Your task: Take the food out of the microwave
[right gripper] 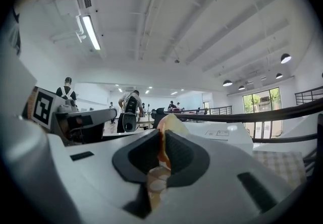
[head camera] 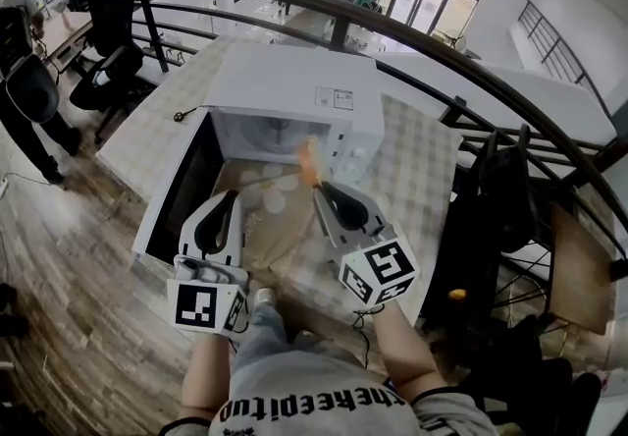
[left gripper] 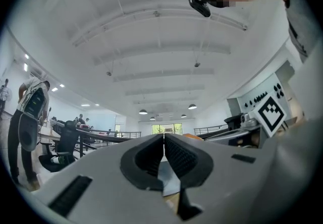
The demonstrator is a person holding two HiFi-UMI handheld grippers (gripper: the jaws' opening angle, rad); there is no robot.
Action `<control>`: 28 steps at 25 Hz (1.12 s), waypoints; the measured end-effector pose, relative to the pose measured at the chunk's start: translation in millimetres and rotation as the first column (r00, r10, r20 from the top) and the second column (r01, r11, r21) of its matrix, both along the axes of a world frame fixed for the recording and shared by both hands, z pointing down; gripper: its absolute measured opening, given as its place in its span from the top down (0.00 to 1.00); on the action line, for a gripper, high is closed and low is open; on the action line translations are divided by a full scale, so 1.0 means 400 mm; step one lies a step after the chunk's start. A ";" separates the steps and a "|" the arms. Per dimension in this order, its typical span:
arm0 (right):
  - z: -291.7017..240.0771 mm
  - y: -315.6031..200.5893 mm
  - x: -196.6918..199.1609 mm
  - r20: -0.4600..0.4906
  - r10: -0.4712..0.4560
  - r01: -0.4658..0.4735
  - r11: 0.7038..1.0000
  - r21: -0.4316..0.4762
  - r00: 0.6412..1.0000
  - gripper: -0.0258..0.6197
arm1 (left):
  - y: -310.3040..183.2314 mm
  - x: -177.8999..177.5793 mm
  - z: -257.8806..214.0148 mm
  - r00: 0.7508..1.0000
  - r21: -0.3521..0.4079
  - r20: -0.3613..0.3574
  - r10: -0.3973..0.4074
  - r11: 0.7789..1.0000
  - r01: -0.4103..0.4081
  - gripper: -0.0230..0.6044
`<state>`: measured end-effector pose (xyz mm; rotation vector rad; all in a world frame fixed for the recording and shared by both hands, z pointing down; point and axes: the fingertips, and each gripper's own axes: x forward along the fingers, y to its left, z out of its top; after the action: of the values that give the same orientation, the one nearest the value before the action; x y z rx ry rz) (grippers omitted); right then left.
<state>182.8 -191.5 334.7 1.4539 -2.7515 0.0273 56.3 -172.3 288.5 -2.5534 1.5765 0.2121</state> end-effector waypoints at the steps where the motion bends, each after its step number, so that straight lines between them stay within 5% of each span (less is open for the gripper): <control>1: -0.005 0.009 0.004 0.002 0.002 -0.002 1.000 0.005 1.000 0.91 | 0.007 0.001 -0.003 1.000 0.003 0.000 0.000 1.000 0.000 0.95; 28: -0.095 0.218 0.114 0.092 0.072 -0.082 0.991 0.106 0.993 0.90 | 0.172 0.046 -0.041 1.000 0.047 -0.015 0.007 0.999 -0.006 0.95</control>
<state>228.3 -104.4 296.7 1.6241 -2.8054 -0.0597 74.7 -103.4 272.0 -2.5278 1.5500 0.2667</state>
